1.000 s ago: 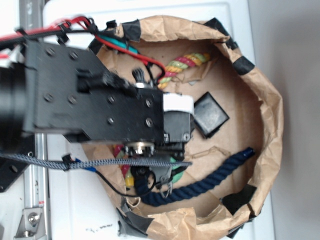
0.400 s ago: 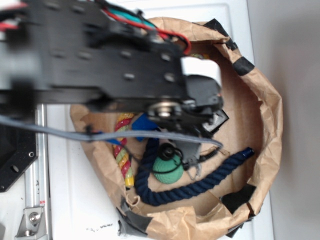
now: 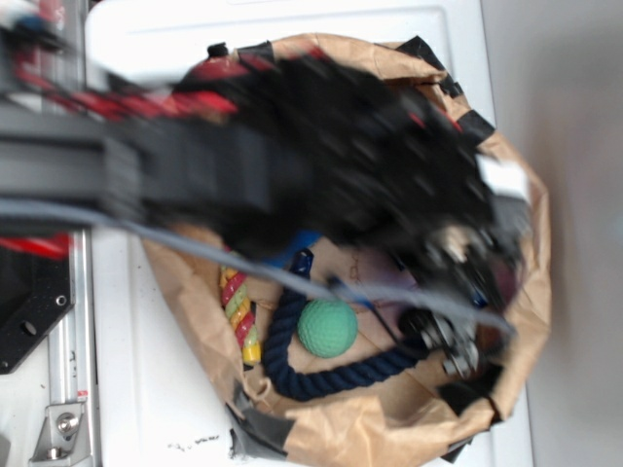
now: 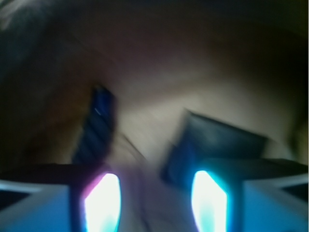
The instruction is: Grab the blue rope.
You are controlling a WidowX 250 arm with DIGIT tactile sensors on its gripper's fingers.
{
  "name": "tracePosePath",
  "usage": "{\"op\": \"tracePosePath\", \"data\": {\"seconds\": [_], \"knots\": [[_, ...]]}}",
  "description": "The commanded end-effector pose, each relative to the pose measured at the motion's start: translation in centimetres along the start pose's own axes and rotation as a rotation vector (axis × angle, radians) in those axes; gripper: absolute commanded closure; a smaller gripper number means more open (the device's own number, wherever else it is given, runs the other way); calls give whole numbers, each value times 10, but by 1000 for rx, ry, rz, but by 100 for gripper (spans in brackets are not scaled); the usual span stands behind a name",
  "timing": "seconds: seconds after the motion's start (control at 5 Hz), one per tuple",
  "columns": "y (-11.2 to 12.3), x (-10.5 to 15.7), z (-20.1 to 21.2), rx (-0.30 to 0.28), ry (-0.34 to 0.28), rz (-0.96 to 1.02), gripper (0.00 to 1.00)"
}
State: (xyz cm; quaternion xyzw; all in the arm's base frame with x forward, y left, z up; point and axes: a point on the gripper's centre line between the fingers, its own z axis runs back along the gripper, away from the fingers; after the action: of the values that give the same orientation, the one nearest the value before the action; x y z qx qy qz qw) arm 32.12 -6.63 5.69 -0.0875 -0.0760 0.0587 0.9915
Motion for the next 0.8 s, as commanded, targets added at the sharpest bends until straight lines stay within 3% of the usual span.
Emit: {"op": "tracePosePath", "data": {"seconds": [0.0, 0.6], "knots": [[-55, -13, 2, -98, -10, -149, 0], [-75, -85, -22, -23, 113, -314, 0]]}}
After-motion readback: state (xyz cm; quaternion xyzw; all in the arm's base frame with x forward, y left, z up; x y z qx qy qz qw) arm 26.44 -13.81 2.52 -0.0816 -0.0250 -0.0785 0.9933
